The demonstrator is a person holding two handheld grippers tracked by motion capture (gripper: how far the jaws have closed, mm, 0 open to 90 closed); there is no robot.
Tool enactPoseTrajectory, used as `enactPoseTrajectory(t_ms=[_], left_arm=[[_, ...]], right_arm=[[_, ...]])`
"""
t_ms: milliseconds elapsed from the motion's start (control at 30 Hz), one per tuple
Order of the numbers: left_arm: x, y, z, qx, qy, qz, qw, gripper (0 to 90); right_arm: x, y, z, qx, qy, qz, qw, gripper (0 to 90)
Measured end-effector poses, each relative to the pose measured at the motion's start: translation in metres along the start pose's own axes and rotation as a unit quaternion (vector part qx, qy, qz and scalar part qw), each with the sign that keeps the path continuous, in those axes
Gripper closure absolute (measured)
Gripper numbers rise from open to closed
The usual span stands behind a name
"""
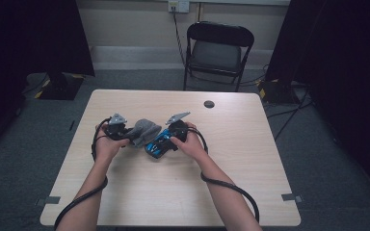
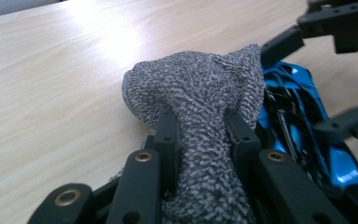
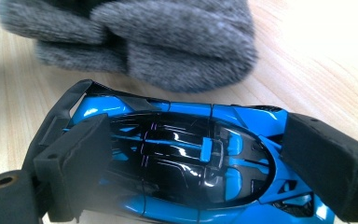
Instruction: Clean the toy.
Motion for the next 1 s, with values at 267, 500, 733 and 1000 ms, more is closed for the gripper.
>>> enactPoseTrajectory(t_ms=[267, 500, 733, 1000], left_arm=[[0.012, -0.008, -0.021, 0.003, -0.025, 0.002, 0.9997, 70.6], [0.004, -0.008, -0.043, 0.013, -0.028, -0.014, 0.9994, 66.4], [0.003, -0.021, -0.044, -0.015, -0.034, 0.013, 0.9992, 46.2], [0.008, -0.027, -0.065, -0.006, -0.048, 0.013, 0.9988, 46.4]], right_arm=[[0.0, 0.0, 0.0, 0.003, 0.001, 0.0, 1.0, 8.0], [0.0, 0.0, 0.0, 0.001, 0.001, 0.0, 1.0, 8.0], [0.0, 0.0, 0.0, 0.001, 0.001, 0.0, 1.0, 8.0], [0.0, 0.0, 0.0, 0.003, 0.001, 0.0, 1.0, 8.0]])
Point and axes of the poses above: each handheld gripper's, and its own axes: z roughly backward along the jaws, y roughly out of its underside, x roughly to its left, the point moved 6 cm from there along -z, roughly forward along the jaws, and after that the axes turned 8 degrees about y, right-handed, at the moved point
